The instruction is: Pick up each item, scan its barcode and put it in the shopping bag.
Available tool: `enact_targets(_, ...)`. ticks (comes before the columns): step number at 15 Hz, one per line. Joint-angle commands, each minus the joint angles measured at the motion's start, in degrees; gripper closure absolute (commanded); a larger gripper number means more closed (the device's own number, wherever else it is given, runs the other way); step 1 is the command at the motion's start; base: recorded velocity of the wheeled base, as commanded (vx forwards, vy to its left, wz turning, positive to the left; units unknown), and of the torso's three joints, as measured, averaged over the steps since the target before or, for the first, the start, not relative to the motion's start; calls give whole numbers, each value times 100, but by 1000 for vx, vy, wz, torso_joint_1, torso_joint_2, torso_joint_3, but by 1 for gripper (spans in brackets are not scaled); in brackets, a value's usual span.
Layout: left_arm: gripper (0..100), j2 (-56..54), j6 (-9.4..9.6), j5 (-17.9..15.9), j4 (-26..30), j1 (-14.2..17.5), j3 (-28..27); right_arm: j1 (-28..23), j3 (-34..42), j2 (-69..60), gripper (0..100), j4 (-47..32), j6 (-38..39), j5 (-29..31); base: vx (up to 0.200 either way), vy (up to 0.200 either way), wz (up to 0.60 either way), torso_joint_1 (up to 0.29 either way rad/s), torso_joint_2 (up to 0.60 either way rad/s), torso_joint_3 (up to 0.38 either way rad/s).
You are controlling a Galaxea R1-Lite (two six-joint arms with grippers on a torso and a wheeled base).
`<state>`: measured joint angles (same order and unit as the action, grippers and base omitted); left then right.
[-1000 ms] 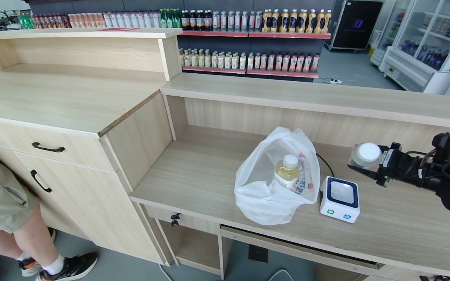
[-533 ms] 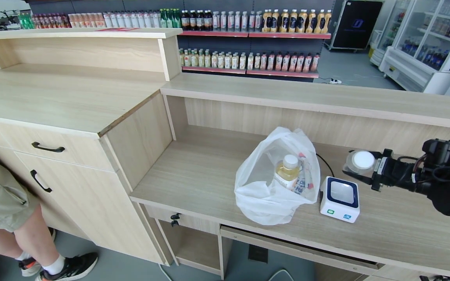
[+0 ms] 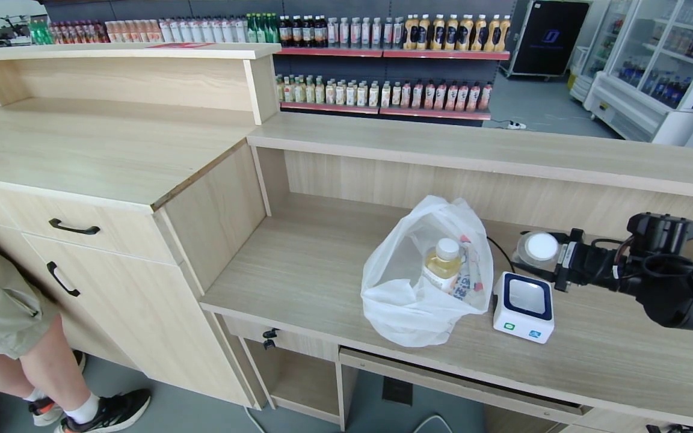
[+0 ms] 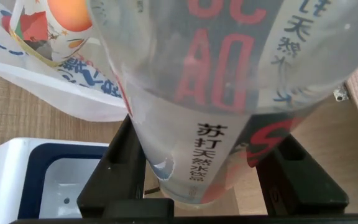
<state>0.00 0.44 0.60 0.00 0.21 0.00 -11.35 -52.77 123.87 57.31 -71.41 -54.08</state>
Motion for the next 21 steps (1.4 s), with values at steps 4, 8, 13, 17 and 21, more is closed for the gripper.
enact_targets(4, 100, 0, 0, 2, 0, 6, 0, 186, -146, 173, 100, 17, -4, 20, 0, 0, 0, 0, 0, 0)
enact_targets(8, 100, 0, 0, 2, 0, 6, 0, 238, -313, 287, 100, 17, -4, 29, 0, 0, 0, 0, 0, 0)
enact_targets(13, 100, 0, 0, 2, 0, 6, 0, 238, -348, 366, 100, 17, -13, 46, 0, 0, 0, 0, 0, 0)
enact_targets(17, 100, 0, 0, 2, 0, 6, 0, 238, -392, 401, 100, 17, -13, 46, 0, 0, 0, 0, 0, 0)
enact_targets(21, 100, 0, 0, 2, 0, 6, 0, 238, -427, 428, 100, 17, -13, 55, 0, 0, 0, 0, 0, 0)
